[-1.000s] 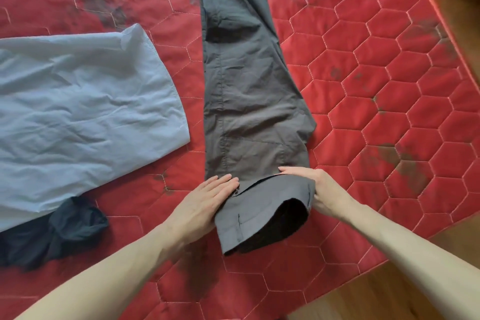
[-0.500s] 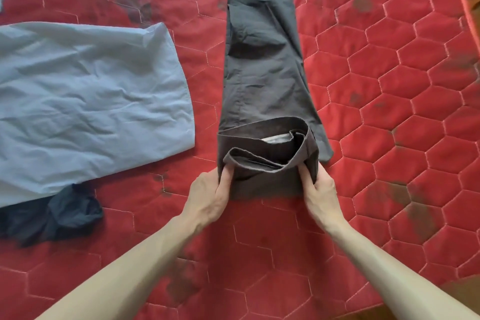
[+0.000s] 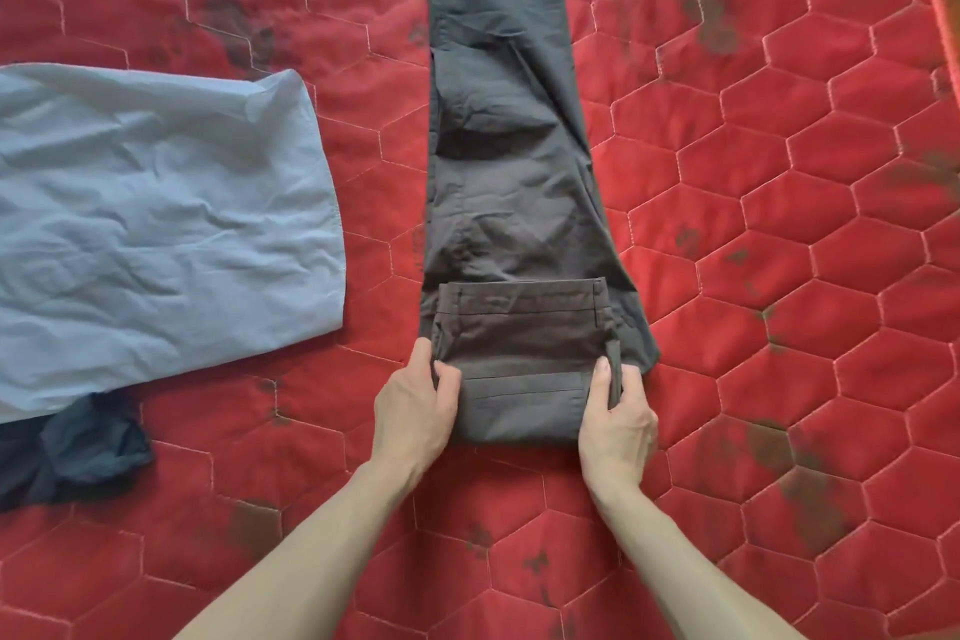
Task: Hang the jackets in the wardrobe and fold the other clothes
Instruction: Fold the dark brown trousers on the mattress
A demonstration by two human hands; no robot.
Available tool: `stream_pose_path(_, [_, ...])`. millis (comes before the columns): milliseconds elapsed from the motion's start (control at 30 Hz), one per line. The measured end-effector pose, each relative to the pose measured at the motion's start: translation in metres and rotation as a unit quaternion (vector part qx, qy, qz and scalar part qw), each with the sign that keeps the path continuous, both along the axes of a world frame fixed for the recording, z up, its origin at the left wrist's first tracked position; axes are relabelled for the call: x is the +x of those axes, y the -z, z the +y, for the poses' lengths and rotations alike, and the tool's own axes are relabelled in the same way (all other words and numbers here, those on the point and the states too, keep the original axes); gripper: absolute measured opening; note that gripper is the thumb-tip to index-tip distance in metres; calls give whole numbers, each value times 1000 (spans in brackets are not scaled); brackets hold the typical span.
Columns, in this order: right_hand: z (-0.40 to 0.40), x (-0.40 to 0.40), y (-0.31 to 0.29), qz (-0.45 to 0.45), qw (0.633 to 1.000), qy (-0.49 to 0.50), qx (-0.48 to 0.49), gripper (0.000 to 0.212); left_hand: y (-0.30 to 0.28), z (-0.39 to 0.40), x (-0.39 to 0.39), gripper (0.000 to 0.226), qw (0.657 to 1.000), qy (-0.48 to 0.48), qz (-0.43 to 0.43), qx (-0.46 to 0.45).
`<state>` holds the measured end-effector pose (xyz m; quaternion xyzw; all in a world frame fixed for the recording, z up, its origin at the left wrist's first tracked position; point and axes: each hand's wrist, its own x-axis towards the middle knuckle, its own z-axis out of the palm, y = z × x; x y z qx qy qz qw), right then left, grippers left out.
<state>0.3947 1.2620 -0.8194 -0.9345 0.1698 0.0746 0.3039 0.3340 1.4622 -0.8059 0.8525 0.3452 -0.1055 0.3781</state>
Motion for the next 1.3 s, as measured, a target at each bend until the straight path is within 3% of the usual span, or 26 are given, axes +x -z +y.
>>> stream_pose_path(233, [-8,13,-4,-49,990,-116,-66,22,0,-2,-8,11,999,1,-10,46])
stream_pose_path(500, [-2,29,-1,-32,987,-112,-110,24,10,9,4,7,995,61,-38,66])
stream_pose_path(600, [-2,34,4,-11,983,-114,-141,27,15,10,12,12,995,58,-14,82])
stream_pose_path(700, [-4,37,3,-37,985,-117,-124,16,14,6,15,11,992,27,-16,122])
stream_pose_path(767, [-7,36,2,-127,966,-180,-133,24,12,4,11,27,981,33,-91,169])
stream_pose_path(833, [-5,40,3,-197,926,-287,-147,42,14,0,7,45,953,124,-170,219])
stream_pose_path(967, [6,60,8,-187,849,-472,-147,56,22,-4,21,65,906,330,-153,214])
stream_pose_path(1100, [4,83,22,-118,847,-498,-143,67,36,3,30,74,916,338,-81,199])
stream_pose_path(1300, [0,90,35,-131,843,-504,-137,72,46,3,30,75,916,340,-78,198])
